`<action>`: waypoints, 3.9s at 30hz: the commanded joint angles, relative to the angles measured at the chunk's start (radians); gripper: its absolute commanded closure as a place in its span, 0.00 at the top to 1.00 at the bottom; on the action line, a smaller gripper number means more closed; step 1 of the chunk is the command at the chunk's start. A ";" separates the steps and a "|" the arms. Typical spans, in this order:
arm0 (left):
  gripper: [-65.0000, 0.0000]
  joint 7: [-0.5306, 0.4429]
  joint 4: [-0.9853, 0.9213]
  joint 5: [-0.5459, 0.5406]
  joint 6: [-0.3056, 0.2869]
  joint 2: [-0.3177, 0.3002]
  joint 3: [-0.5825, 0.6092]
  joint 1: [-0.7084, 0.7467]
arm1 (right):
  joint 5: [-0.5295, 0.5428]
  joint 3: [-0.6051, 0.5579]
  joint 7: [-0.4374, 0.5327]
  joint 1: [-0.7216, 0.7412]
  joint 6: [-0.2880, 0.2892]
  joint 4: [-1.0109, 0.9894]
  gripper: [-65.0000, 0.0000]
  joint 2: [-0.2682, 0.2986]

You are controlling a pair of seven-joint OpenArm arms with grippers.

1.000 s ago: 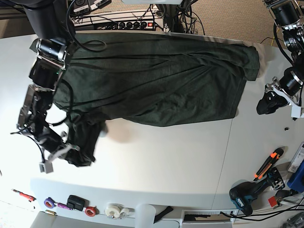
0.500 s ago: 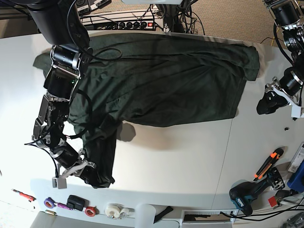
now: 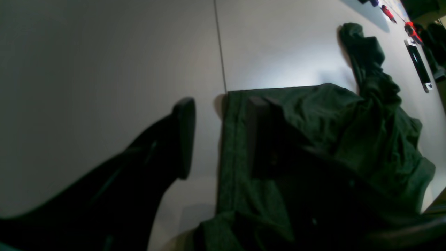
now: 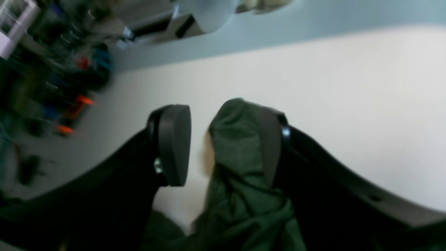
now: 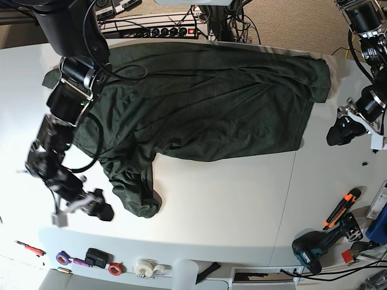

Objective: Layout the t-shirt on the table in an organized manner, then fold the t-shirt properly
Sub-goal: 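Drag the pinched hem outward with the right gripper to spread it, then move the left gripper to the shirt's middle and pinch bunched fabric, then hold the fabric with the left gripper and pull it across the shirt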

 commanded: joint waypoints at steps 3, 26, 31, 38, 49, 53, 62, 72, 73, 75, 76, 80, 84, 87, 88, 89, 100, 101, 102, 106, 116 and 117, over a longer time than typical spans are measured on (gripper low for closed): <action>0.37 -0.019 0.014 -0.032 -0.005 -0.019 -0.007 -0.013 | 0.190 0.114 -0.092 -0.024 0.012 0.054 0.49 0.011; 0.30 -0.109 0.014 0.022 -0.037 -0.019 0.311 -0.121 | 0.228 0.232 -0.072 -0.341 0.012 0.141 0.00 0.013; 0.27 -0.113 0.014 0.104 0.006 0.017 0.409 -0.228 | 0.191 0.232 -0.073 -0.372 0.012 0.141 0.00 0.032; 0.27 -0.189 0.013 0.267 0.119 0.070 0.603 -0.344 | 0.192 0.231 -0.098 -0.460 0.012 0.141 0.00 0.084; 0.27 -0.273 -0.146 0.413 0.195 0.257 0.835 -0.479 | 0.199 0.240 -0.119 -0.577 0.012 0.142 0.00 0.176; 0.27 -0.322 -0.291 0.413 0.196 0.333 0.855 -0.542 | 0.237 0.257 -0.182 -0.602 0.012 0.142 0.00 0.180; 0.28 -0.417 -0.602 0.436 0.196 0.461 0.856 -0.690 | 0.243 0.273 -0.233 -0.686 0.012 0.142 0.00 0.181; 0.39 -0.437 -0.805 0.455 0.195 0.533 0.857 -0.779 | 0.262 0.464 -0.246 -0.717 0.012 0.143 0.00 0.184; 0.40 -0.436 -0.815 0.457 0.196 0.540 0.857 -0.779 | 0.275 0.484 -0.251 -0.717 0.012 0.143 0.00 0.186; 0.40 -0.435 -0.837 0.457 0.196 0.555 0.857 -0.779 | 0.300 0.505 -0.266 -0.718 0.012 0.143 0.00 0.195; 0.40 -0.435 -0.846 0.457 0.196 0.563 0.857 -0.779 | 0.311 0.508 -0.271 -0.718 0.012 0.143 0.00 0.201; 0.40 -0.434 -0.860 0.457 0.195 0.581 0.858 -0.774 | 0.324 0.506 -0.275 -0.716 0.012 0.143 0.00 0.216; 0.40 -0.445 -0.860 0.439 0.217 0.581 0.928 -0.764 | 0.330 0.506 -0.275 -0.717 0.012 0.143 0.00 0.215; 0.40 -0.472 -0.860 0.439 0.241 0.581 1.019 -0.755 | 0.335 0.506 -0.274 -0.717 0.012 0.143 0.00 0.214; 0.40 -0.483 -0.860 0.439 0.246 0.581 1.051 -0.753 | 0.340 0.506 -0.274 -0.717 0.012 0.143 0.00 0.214; 0.40 -0.495 -0.860 0.438 0.251 0.581 1.082 -0.752 | 0.341 0.506 -0.274 -0.717 0.012 0.143 0.00 0.214; 0.40 -0.525 -0.860 0.393 0.252 0.581 1.249 -0.752 | 0.341 0.506 -0.270 -0.717 0.012 0.143 0.00 0.214; 0.40 -0.533 -0.860 0.393 0.253 0.581 1.249 -0.752 | 0.341 0.506 -0.270 -0.716 0.012 0.143 0.00 0.214; 0.40 -0.541 -0.860 0.393 0.261 0.581 1.249 -0.752 | 0.342 0.506 -0.270 -0.716 0.012 0.143 0.00 0.214; 0.39 -0.615 -0.860 0.393 0.263 0.581 1.249 -0.750 | 0.354 0.506 -0.270 -0.717 0.012 0.143 0.00 0.213; 0.39 -0.775 -0.860 0.393 0.315 0.581 1.380 -0.743 | 0.361 0.506 -0.270 -0.716 0.012 0.143 0.00 0.214; 0.39 -0.797 -0.860 0.393 0.315 0.581 1.415 -0.740 | 0.361 0.506 -0.270 -0.716 0.012 0.143 0.00 0.213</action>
